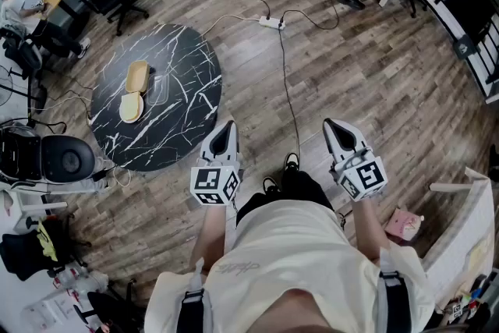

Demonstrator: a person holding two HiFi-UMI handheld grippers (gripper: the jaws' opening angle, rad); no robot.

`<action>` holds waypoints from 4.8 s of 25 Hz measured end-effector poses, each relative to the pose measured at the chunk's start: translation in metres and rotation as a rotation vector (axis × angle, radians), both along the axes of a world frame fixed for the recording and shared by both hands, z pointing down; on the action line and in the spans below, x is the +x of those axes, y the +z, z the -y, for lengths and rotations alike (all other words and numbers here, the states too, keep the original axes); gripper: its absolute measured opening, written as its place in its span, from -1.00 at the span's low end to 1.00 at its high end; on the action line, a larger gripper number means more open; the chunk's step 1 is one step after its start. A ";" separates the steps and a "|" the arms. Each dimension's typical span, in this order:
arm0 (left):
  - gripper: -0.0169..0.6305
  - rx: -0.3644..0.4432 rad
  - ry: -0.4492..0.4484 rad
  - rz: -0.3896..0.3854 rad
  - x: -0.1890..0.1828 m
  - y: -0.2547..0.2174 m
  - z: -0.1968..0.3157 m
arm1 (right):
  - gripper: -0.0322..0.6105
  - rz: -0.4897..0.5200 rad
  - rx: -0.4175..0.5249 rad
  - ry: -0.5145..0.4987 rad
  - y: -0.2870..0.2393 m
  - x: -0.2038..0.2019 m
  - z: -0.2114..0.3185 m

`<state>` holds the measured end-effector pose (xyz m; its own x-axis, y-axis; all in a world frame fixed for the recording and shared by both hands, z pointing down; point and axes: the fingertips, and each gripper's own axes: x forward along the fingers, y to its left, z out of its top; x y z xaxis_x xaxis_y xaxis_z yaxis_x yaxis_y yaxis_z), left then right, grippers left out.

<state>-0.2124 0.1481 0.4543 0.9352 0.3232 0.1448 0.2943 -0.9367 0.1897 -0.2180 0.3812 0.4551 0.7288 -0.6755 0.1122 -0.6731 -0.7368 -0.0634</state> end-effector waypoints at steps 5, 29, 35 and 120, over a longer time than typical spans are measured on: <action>-0.89 0.003 0.005 0.004 0.014 0.004 -0.004 | -0.88 0.006 0.047 -0.005 -0.003 0.016 -0.001; -0.50 0.100 -0.010 0.029 0.109 -0.006 -0.047 | -0.88 -0.016 0.035 -0.102 0.006 0.121 -0.027; -0.50 0.088 -0.066 0.041 0.127 0.004 -0.045 | -0.88 -0.013 0.014 -0.156 0.013 0.151 -0.024; -0.51 -0.169 -1.349 0.256 0.141 0.115 0.343 | -0.88 -0.023 -0.163 -1.588 0.026 0.310 0.524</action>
<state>-0.0718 -0.1946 0.5690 0.4891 -0.7709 0.4081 -0.8722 -0.4267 0.2393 0.0915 -0.1428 0.4809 -0.6680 -0.6989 0.2553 -0.7291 0.6834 -0.0371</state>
